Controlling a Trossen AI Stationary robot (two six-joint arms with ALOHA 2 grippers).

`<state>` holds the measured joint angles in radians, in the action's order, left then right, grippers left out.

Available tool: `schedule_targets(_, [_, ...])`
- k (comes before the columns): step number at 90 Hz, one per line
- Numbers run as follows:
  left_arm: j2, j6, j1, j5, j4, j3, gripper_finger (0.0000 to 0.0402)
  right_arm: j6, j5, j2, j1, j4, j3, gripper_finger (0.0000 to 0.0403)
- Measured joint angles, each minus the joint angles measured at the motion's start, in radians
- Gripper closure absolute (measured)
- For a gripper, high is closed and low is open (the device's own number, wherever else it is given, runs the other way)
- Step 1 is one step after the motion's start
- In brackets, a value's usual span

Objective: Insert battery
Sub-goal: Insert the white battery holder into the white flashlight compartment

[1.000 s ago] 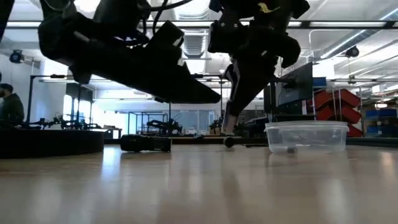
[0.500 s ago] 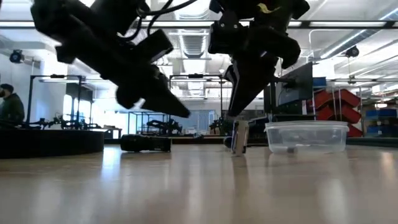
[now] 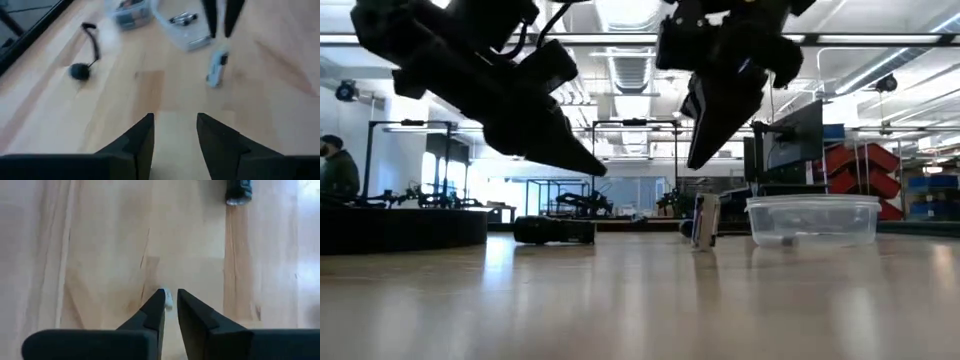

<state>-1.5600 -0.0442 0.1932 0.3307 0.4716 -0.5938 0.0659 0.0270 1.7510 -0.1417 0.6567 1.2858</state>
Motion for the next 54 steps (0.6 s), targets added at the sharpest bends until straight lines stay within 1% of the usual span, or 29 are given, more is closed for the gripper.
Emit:
schedule_targets(9, [-0.074,0.018,0.000,-0.039,0.119,-0.003,0.0278,0.061,-0.002,-0.012,-0.012,0.068,0.000,0.0379])
schedule_targets(18, [-0.155,0.041,-0.001,-0.052,0.185,-0.028,0.0286,0.134,-0.003,-0.014,-0.028,0.119,-0.007,0.0379])
schedule_targets(36, [-0.274,0.078,-0.010,-0.052,0.192,-0.127,0.0299,0.237,-0.002,-0.015,-0.050,0.067,-0.068,0.0382])
schedule_targets(44, [-0.300,0.087,-0.018,-0.053,0.177,-0.160,0.0302,0.257,-0.001,-0.015,-0.050,0.039,-0.094,0.0385])
schedule_targets(54, [-0.309,0.077,-0.031,-0.062,0.123,-0.191,0.0301,0.257,-0.001,-0.014,-0.050,-0.057,-0.131,0.0387])
